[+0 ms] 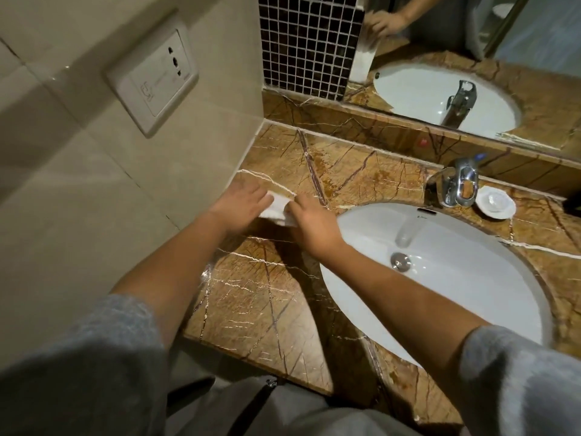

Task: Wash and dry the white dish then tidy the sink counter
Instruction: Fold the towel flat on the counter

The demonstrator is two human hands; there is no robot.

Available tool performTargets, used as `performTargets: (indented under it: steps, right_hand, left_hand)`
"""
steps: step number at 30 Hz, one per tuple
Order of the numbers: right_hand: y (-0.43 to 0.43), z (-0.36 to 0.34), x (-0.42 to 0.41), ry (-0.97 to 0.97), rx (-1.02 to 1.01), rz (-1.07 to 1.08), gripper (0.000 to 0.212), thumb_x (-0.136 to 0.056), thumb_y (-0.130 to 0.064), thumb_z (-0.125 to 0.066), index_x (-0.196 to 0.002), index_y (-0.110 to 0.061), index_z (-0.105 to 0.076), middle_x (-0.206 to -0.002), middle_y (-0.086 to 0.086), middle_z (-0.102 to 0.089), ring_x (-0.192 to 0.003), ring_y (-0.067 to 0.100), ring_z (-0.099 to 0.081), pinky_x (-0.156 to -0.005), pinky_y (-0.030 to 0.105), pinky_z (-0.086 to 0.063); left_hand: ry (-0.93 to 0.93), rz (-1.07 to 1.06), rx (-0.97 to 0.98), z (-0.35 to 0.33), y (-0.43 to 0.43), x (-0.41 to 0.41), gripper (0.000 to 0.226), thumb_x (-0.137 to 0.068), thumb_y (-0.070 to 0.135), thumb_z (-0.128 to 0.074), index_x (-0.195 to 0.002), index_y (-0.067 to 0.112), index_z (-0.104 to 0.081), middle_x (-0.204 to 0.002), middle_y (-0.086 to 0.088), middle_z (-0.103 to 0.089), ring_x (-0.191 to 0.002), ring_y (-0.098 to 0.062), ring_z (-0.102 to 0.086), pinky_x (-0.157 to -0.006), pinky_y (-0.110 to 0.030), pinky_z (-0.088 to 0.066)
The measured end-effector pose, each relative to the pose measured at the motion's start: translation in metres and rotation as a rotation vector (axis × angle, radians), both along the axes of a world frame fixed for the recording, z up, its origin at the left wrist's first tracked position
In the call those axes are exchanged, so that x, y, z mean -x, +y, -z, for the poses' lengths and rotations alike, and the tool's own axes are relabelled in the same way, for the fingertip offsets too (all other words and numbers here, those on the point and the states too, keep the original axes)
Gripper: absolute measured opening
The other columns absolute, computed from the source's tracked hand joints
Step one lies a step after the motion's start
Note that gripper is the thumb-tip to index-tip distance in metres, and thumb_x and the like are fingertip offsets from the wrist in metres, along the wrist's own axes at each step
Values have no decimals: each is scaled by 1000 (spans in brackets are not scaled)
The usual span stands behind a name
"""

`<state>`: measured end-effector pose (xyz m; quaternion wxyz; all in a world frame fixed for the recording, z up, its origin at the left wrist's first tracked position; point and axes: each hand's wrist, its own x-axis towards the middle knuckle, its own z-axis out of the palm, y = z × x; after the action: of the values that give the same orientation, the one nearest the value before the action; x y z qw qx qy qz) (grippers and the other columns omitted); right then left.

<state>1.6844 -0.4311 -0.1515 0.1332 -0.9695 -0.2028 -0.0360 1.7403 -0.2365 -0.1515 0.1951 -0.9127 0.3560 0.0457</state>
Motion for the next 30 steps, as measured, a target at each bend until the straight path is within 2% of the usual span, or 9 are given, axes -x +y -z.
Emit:
performTargets:
  steps: [3, 5, 7, 9, 12, 16, 19, 26, 30]
  right_hand:
    - [10, 33, 43, 223, 72, -124, 31, -90, -33, -53, -112, -11, -58, -111, 10, -55, -106, 29, -51, -78, 44, -50]
    - [12, 47, 63, 266, 26, -112, 40, -91, -47, -49, -110, -13, -62, -108, 7, -58, -102, 25, -52, -81, 41, -48]
    - [10, 53, 68, 242, -125, -9, 33, -93, -40, -49, -110, -15, -62, -108, 6, -61, -101, 24, -55, -81, 39, -49]
    - [4, 54, 62, 209, -178, 89, 27, -93, -28, -53, -114, -13, -60, -111, 6, -60, -102, 25, -56, -80, 37, -50]
    - [-1, 52, 50, 255, -99, 125, 33, -88, -30, -62, -116, -12, -59, -115, 9, -58, -105, 27, -54, -81, 39, -50]
    - [2, 51, 44, 269, -12, 92, 40, -85, -35, -67, -116, -11, -58, -117, 10, -55, -109, 29, -51, -81, 40, -49]
    - [6, 49, 43, 229, 58, 65, 30, -90, -27, -58, -113, -7, -60, -114, 13, -56, -107, 32, -52, -78, 41, -48]
    - [7, 42, 36, 222, 103, 20, 20, -90, -8, -50, -101, -1, -65, -104, 15, -58, -101, 33, -52, -63, 38, -38]
    - [4, 40, 32, 181, 136, -28, 20, -87, -5, -49, -102, -2, -63, -103, 15, -60, -100, 34, -54, -64, 38, -40]
  left_hand:
    - [227, 21, 21, 36, 26, 43, 53, -92, 42, -45, -139, 17, -35, -139, -9, -44, -123, -25, -43, -103, -42, -39]
    - [306, -52, 132, 45, 48, 59, 62, -95, 52, -36, -145, 15, -33, -150, -10, -37, -132, -26, -39, -107, -40, -38]
    - [305, -93, 242, 45, 62, 64, 54, -98, 45, -39, -142, 14, -42, -148, -10, -43, -132, -26, -43, -107, -39, -40]
    - [259, -138, 340, 45, 62, 64, 37, -99, 30, -43, -129, 13, -54, -136, -13, -52, -120, -28, -52, -97, -40, -47]
    - [222, -246, 452, 46, 45, 66, 23, -95, 19, -50, -114, 9, -59, -120, -14, -57, -105, -30, -54, -84, -38, -47]
    - [239, -304, 503, 51, 29, 66, 26, -89, 14, -61, -113, 4, -59, -117, -17, -56, -105, -34, -53, -86, -39, -45]
    - [243, -330, 553, 51, 28, 62, 23, -90, 12, -60, -111, 4, -61, -114, -16, -57, -103, -32, -53, -85, -39, -45]
    - [236, -263, 478, 42, 28, 59, 21, -91, 6, -53, -107, 1, -66, -108, -15, -60, -99, -30, -55, -82, -41, -46]
    - [215, -246, 356, 38, 30, 60, 26, -78, -8, -58, -100, 4, -66, -103, -12, -58, -96, -30, -55, -78, -43, -49]
